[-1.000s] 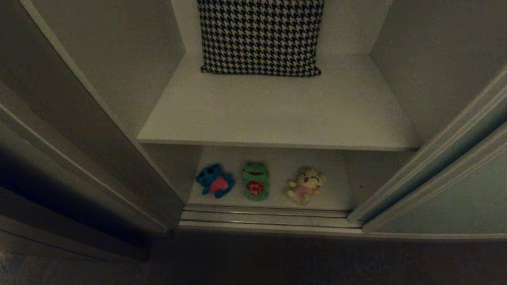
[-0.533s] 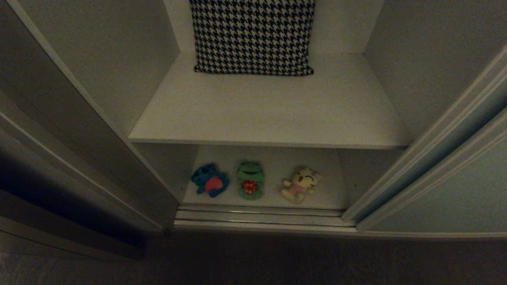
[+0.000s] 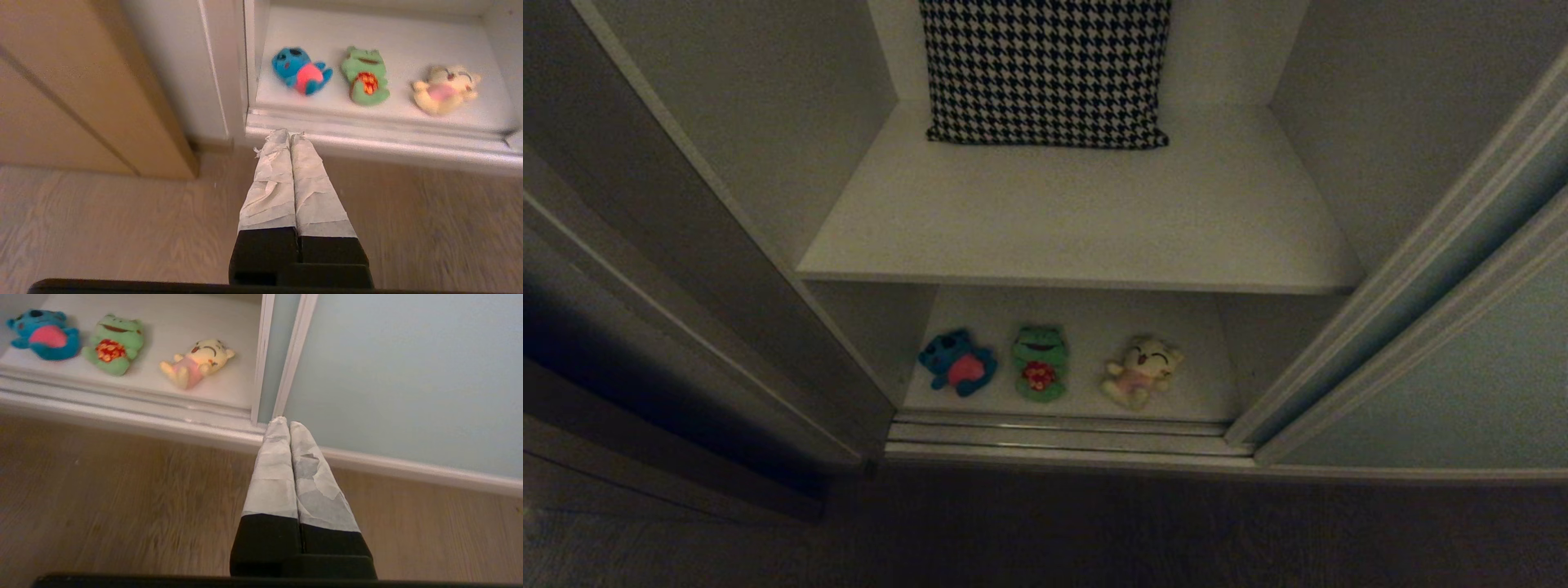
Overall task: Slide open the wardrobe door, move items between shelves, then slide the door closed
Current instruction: Close the door
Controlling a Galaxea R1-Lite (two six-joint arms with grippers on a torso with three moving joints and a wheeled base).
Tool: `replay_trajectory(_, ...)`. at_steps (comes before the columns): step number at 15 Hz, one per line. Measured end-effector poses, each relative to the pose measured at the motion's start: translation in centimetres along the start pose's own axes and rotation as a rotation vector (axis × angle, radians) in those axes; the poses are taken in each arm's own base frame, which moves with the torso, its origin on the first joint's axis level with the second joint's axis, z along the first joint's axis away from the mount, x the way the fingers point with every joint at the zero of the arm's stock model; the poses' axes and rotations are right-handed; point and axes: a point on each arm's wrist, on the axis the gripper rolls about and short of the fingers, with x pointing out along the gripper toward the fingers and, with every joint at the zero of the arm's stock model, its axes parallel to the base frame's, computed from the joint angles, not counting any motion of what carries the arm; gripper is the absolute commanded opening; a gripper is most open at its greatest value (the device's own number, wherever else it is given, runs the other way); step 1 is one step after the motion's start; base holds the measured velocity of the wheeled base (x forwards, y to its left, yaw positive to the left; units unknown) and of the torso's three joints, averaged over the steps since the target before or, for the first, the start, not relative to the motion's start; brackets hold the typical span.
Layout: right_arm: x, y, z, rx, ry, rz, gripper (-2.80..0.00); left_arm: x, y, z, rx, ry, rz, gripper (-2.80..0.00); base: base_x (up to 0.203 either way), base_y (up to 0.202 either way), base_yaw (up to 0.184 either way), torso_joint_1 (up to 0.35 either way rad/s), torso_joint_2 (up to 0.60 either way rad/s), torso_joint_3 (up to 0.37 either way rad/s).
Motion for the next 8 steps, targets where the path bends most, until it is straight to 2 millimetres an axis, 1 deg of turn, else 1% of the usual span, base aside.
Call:
replay_trajectory(3,0.00,0.00,0.00,0.000,0.000,0.000,-2.80,0.00,0.00,-0.01,0.000,0.001,0.000,-2.80,-0.183,0.000,-0.001,0.005,0.00,0.006)
replay_trajectory(4,0.00,0.00,0.00,0.000,0.000,0.000,-2.80,0.00,0.00,-0.01,0.000,0.001,0.000,-2.80,-0.090,0.000,-0.003,-0.007,0.00,0.012)
replay_trajectory(8,0.00,0.00,0.00,0.000,0.000,0.000,-2.80,0.00,0.00,0.00,0.000,0.000,0.000,-2.80,0.000,0.000,0.000,0.000,0.00,0.000)
